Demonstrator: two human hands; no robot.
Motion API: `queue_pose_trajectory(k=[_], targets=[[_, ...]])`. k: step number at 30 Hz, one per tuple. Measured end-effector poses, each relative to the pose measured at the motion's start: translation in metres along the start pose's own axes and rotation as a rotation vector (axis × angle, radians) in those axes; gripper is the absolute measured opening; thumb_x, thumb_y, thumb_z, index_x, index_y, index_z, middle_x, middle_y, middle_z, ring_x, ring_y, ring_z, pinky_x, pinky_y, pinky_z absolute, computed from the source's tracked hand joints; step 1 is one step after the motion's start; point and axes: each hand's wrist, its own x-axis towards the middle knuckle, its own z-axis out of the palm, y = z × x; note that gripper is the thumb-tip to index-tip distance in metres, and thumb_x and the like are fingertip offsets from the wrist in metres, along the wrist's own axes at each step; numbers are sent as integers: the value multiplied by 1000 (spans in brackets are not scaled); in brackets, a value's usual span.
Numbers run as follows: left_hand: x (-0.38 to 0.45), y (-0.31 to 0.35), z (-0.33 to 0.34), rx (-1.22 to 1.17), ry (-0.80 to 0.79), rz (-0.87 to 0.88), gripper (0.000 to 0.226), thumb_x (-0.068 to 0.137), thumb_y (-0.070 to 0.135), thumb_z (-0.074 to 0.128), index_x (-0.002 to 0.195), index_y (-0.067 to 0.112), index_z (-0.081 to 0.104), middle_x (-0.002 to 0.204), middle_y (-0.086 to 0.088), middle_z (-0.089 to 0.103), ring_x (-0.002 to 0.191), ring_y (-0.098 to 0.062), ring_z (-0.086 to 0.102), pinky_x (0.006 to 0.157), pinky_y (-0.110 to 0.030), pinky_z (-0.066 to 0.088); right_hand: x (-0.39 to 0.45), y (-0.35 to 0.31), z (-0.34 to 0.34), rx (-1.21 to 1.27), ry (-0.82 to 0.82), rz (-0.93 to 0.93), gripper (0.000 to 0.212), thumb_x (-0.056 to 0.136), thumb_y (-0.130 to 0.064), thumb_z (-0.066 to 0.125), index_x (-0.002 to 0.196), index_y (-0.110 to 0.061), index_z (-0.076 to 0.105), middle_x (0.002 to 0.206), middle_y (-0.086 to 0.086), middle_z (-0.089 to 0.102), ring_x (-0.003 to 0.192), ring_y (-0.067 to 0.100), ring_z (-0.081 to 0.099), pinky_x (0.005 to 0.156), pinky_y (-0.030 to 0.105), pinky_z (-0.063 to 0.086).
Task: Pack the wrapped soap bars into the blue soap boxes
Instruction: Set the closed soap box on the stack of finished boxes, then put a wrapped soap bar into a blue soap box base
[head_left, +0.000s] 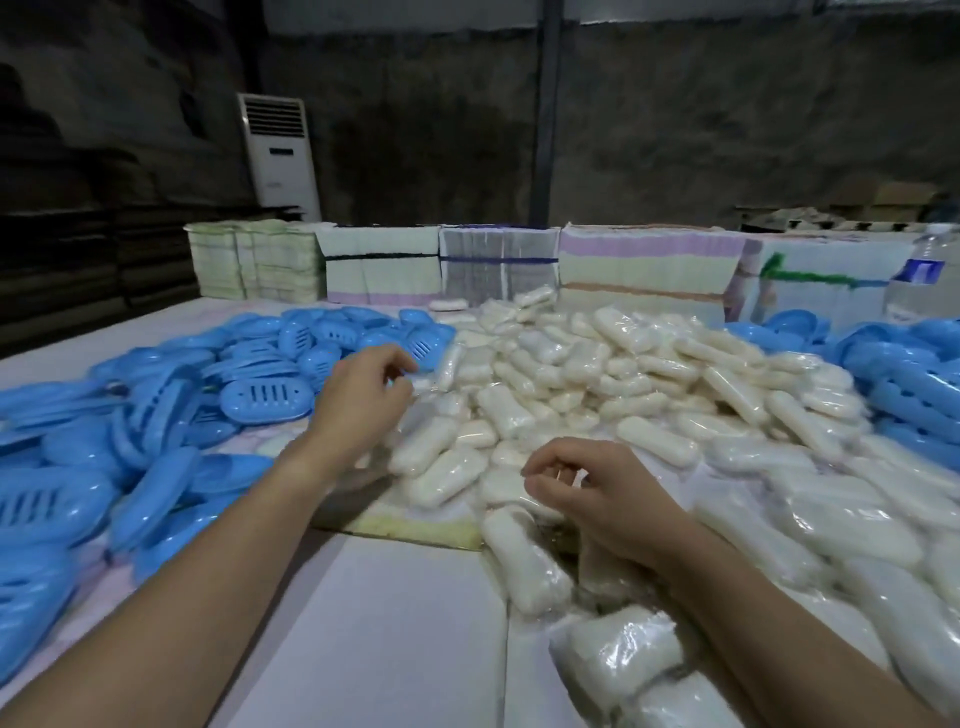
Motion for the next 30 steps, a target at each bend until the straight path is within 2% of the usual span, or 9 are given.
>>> queue_pose_trajectory(k=[3,6,9,14,19,23,25,27,30], targets=[[38,-39,-1,154,-40,-162,23,87,18,59,109,26,63,103,3,66,104,-26,60,81,-34,45,1,0,1,-65,-14,-4,8,84,-15,72,84,-23,74,67,-11,61,63,3,53,63,16,41],[60,-66,7,362,-283,-195,47,89,27,60,134,19,50,129,-13,61,121,-34,53,97,-40,45,2,1,1,-67,-12,5,10,83,-15,72,83,-25,74,63,-16,58,60,3,52,61,14,38],[70,-81,7,407,-445,-290,69,92,49,58,150,22,32,148,-12,48,133,-33,46,106,-42,41,2,1,0,-77,-14,4,11,83,-16,72,82,-26,73,64,-15,60,63,3,53,64,18,42],[78,-95,11,527,-484,-395,82,89,63,55,154,24,25,154,-11,40,137,-34,40,112,-49,37,3,1,1,-78,-32,7,14,83,-16,70,80,-30,72,71,-15,64,66,4,57,64,15,42],[76,-89,9,269,-366,-480,76,75,53,79,135,24,42,135,-8,51,128,-32,42,105,-44,39,2,2,1,-78,-30,10,14,83,-17,70,82,-31,72,70,-19,62,68,3,57,64,13,41],[70,-58,5,188,-107,-356,74,75,46,83,136,30,43,137,-7,51,132,-34,38,106,-48,37,4,5,1,-87,8,4,16,83,-17,71,82,-32,72,70,-23,61,67,1,56,63,12,39],[64,-33,6,-37,-34,-336,76,77,40,83,138,31,40,135,-9,49,123,-30,46,98,-41,45,4,4,-1,-98,49,-1,18,83,-17,71,80,-35,70,71,-25,61,67,0,56,61,12,38],[48,-3,10,-337,-64,-307,83,78,32,84,145,33,34,129,-8,48,105,-21,54,80,-28,48,4,3,-3,-111,104,-4,23,82,-15,71,77,-37,69,72,-23,63,72,4,57,61,14,38],[12,39,17,-546,-168,-191,95,75,29,87,150,43,29,117,1,50,93,-13,60,69,-21,50,5,1,-8,-140,202,18,22,82,-13,71,76,-34,69,70,-15,65,73,7,57,66,20,43]])
